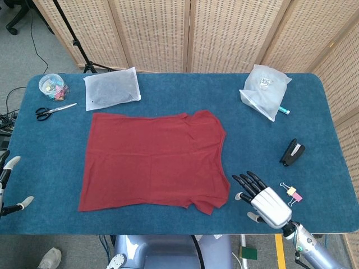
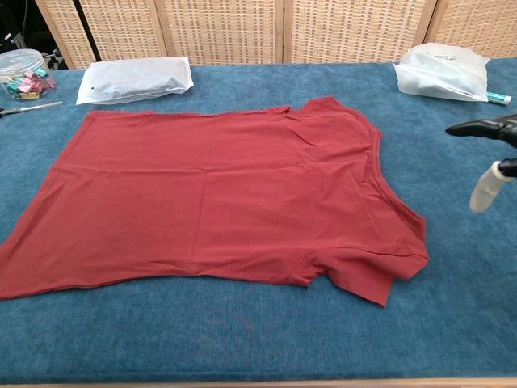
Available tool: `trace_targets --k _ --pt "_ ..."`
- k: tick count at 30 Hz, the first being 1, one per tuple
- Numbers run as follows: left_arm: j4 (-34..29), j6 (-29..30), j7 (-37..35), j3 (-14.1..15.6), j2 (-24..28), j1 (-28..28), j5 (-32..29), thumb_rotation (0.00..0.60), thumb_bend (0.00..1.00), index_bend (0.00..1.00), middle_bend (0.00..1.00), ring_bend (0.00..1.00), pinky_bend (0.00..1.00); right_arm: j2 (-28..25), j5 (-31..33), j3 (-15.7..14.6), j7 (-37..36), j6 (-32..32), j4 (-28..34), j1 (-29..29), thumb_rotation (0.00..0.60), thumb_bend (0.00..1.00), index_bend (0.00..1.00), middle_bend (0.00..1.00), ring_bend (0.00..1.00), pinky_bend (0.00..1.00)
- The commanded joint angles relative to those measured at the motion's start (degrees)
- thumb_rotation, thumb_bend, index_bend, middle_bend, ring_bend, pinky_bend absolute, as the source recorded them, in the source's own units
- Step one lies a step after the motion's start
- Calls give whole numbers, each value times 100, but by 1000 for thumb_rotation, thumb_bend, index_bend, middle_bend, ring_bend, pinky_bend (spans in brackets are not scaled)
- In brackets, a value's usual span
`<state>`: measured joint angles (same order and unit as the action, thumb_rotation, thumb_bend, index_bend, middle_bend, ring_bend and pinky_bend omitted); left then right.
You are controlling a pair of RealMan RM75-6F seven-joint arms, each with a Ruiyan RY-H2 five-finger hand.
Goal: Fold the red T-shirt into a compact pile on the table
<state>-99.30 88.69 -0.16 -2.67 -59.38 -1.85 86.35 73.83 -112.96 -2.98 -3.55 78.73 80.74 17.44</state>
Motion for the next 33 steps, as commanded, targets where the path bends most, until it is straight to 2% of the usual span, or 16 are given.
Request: trace_targets --k 1,7,15,21,33 --pt "4 -42 14 -18 -7 -19 -55 600 0 0 0 0 0 215 -29 28 228 -175 21 138 600 0 389 22 0 0" --pt "7 -145 63 -42 -22 -64 -156 600 0 0 0 0 0 777 103 165 1007 -835 163 512 600 1 395 22 0 0" --pt "10 -148 13 -53 -4 -63 -192 600 0 0 0 0 0 1189 411 262 1559 -1321 242 789 600 16 395 23 0 0" --pt "41 -181 -59 -73 21 -68 -261 600 0 0 0 0 0 1294 600 305 1903 -1512 298 891 600 51 395 22 0 0" --pt "54 -244 -123 -95 56 -90 -335 600 0 0 0 0 0 1370 1162 399 2542 -1859 329 987 600 53 395 22 0 0"
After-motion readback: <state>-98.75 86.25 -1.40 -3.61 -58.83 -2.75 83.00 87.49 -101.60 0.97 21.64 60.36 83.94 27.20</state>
